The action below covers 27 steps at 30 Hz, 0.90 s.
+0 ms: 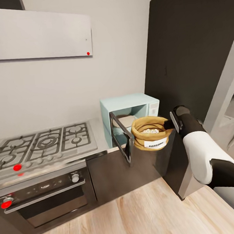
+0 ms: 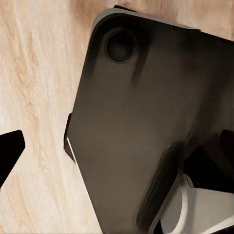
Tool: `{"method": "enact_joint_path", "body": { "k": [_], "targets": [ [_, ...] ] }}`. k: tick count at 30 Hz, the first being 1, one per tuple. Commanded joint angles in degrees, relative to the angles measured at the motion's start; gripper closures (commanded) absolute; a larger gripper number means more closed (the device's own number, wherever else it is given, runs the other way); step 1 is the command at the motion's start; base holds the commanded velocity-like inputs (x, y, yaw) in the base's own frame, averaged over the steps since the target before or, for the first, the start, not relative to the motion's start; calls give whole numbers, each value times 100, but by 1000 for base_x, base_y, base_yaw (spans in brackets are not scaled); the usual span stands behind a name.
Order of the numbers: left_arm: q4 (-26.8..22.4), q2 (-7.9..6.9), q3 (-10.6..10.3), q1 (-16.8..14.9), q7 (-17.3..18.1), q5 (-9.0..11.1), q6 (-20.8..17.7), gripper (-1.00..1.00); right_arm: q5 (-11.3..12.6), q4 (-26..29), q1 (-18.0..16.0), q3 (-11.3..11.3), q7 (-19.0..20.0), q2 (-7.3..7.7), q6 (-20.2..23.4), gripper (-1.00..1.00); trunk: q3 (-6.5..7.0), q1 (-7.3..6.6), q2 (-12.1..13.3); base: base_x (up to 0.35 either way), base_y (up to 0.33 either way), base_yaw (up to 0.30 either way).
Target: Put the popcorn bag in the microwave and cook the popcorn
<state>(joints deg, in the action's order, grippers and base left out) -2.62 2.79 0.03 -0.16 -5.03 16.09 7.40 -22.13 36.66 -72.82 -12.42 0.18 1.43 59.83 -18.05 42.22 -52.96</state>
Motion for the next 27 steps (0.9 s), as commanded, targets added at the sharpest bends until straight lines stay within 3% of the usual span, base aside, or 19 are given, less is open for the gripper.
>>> {"method": "enact_joint_path", "body": {
  "k": [1, 6, 12, 27],
  "targets": [
    [-1, 2, 2, -2, -15, 17, 16, -100, -2, 6, -5, -13, 1, -2, 17, 100, -7, 4, -4, 323, 0, 0],
    [-1, 2, 1, -2, -15, 17, 16, -100, -2, 7, -5, -14, 0, -8, 17, 100, -7, 4, -4, 322, 0, 0],
    [-1, 2, -2, -2, -15, 17, 16, -100, -2, 7, -5, -14, 0, -233, 17, 100, -7, 4, -4, 310, 0, 0],
    [-1, 11, -3, -2, -15, 17, 16, -100, -2, 7, -5, -41, 6, -256, 17, 100, -7, 4, -4, 276, 0, 0]
  ]
}}
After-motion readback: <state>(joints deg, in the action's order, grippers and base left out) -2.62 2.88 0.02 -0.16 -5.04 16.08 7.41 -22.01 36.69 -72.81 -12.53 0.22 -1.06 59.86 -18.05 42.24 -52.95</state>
